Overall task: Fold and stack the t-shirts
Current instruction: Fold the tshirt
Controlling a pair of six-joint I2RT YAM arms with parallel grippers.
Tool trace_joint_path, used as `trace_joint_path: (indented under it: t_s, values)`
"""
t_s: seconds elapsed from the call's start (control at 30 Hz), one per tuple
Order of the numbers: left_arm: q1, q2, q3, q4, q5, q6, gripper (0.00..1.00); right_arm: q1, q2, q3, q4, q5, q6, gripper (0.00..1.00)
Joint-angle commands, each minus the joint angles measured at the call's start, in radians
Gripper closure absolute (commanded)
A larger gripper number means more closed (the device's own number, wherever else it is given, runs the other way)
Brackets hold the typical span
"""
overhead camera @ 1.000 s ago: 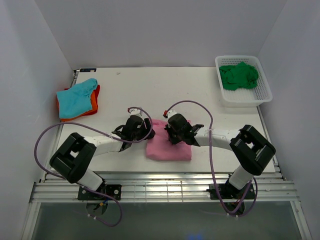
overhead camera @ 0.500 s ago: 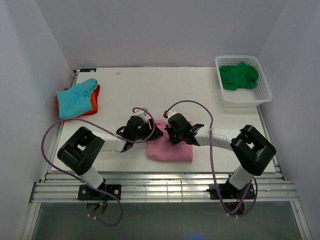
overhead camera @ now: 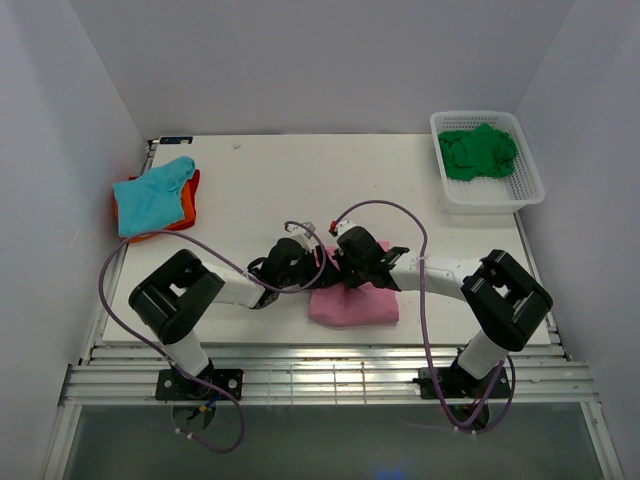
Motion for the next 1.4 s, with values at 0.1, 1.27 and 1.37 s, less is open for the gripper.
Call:
trace_joint_path:
  t_s: [0.1,1.27,1.37]
  values:
    - [-0.068,0.072,0.012,-0.068,0.041,-0.038,0.35,0.007,-0.011,0.022,0.029,-0.037,-0.006,0.92]
    - [-0.079,-0.036,0.022,-0.251,-0.176,0.048,1.00,0.009,-0.290,0.041,-0.161,0.161,-0.033,0.91]
    - [-0.073,-0.116,0.067,-0.395,-0.275,0.095,1.00,0.007,-0.325,0.047,-0.185,0.193,-0.036,0.90]
